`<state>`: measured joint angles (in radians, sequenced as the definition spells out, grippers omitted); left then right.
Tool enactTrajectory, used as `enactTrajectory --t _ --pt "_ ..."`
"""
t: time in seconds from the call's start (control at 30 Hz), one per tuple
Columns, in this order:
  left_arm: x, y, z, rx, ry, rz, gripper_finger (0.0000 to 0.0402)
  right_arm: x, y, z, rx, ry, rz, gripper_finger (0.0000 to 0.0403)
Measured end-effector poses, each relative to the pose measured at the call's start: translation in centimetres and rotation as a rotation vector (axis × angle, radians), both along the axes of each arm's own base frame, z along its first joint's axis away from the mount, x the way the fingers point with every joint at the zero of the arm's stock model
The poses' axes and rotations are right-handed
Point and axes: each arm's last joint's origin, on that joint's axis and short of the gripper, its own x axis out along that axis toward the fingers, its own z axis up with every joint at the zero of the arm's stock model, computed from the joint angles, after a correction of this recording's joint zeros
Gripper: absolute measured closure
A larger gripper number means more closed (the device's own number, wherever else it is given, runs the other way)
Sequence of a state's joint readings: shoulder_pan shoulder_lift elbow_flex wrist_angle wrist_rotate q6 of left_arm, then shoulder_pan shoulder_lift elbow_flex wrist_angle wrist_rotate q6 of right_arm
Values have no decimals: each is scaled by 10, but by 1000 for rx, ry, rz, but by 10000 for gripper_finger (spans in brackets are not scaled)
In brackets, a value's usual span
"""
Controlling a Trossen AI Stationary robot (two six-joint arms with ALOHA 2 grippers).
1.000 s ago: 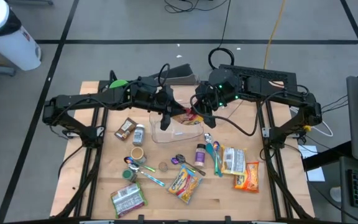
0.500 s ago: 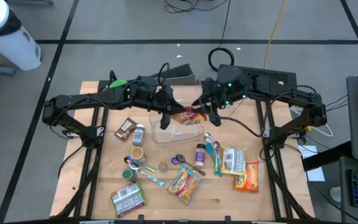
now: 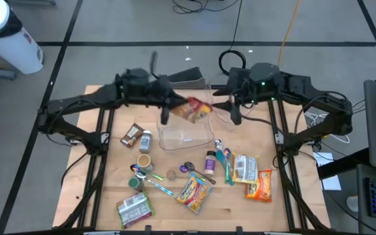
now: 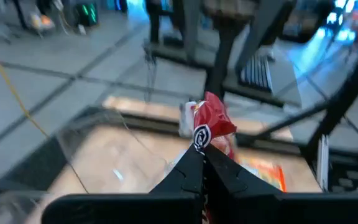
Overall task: Pick & Place Food Item
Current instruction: Put the red noodle pack into the top left transparent bin
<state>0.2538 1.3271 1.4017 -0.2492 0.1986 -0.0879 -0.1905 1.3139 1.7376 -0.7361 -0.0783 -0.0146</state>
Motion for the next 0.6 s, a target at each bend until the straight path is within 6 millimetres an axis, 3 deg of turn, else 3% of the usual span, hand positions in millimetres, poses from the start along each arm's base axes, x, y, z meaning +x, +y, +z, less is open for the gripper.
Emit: enactTrajectory --t 0.17,0.3,0.6 --pt "-30 7 25 34 -113 54 400 0 1 0 -19 -129 3 216" --pt "-47 9 35 42 -152 76 400 9 2 -15 -11 -261 6 216" --pt "-43 6 33 6 -149 7 400 30 -2 -66 55 -711 -14 225"
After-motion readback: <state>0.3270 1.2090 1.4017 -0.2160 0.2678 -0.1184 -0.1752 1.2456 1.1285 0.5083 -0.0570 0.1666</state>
